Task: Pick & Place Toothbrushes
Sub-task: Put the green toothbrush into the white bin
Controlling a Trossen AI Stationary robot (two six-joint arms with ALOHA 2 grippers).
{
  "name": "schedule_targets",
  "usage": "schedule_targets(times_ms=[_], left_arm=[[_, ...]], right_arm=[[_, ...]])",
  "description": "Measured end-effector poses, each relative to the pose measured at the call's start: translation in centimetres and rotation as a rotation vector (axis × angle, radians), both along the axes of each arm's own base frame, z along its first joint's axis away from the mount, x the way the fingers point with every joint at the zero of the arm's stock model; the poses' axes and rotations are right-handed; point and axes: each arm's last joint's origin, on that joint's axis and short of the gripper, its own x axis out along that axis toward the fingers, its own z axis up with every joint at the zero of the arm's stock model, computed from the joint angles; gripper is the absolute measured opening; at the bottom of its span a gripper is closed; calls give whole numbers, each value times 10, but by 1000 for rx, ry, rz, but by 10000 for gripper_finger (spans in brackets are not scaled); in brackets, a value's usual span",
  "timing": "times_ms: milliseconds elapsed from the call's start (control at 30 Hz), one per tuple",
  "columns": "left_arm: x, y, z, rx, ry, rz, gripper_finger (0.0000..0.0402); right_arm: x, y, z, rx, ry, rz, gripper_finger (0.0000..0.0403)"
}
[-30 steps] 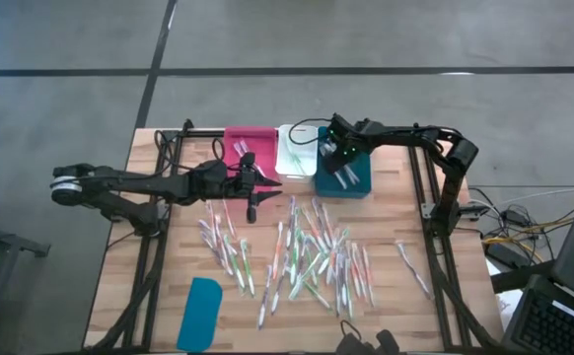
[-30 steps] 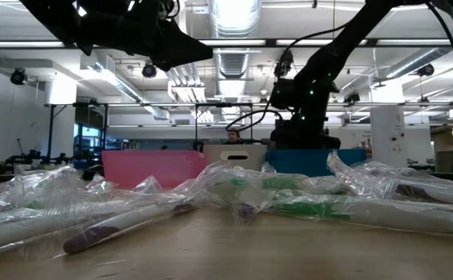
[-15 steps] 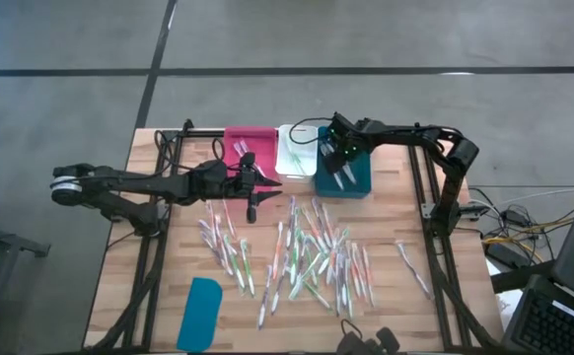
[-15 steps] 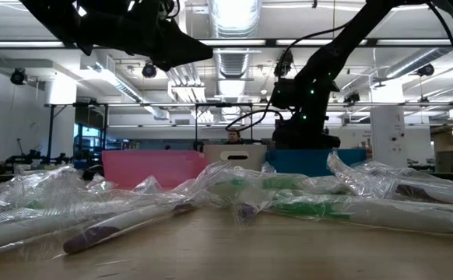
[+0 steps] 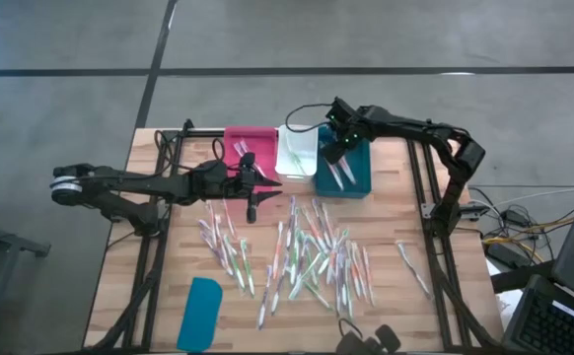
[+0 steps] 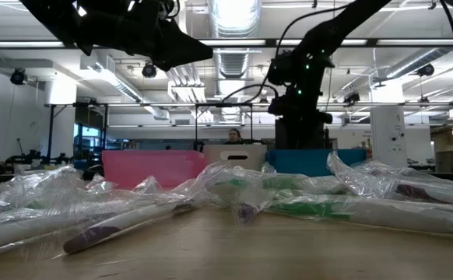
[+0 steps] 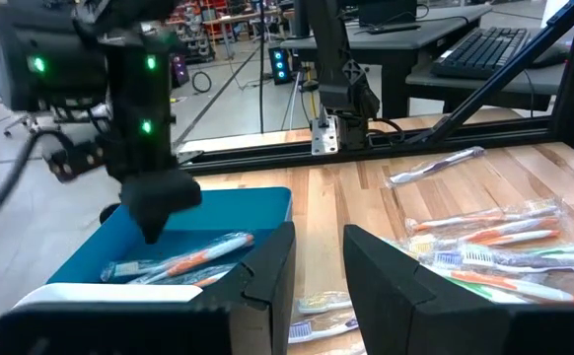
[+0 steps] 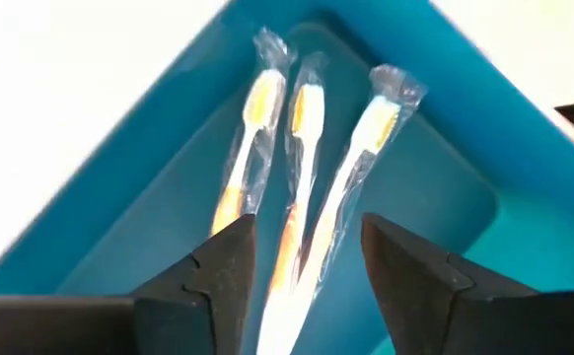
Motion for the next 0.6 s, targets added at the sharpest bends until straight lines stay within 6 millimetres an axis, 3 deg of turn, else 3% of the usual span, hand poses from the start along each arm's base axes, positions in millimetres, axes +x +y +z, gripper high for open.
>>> schedule_targets(times_ms=[267, 600], left_arm=[[0, 0, 0, 25, 2, -3, 94], [0, 0, 0, 26, 2, -3, 94]], right_arm=[[2, 28, 44, -67, -65, 114, 142], [17, 107, 89, -154, -186, 403, 103]])
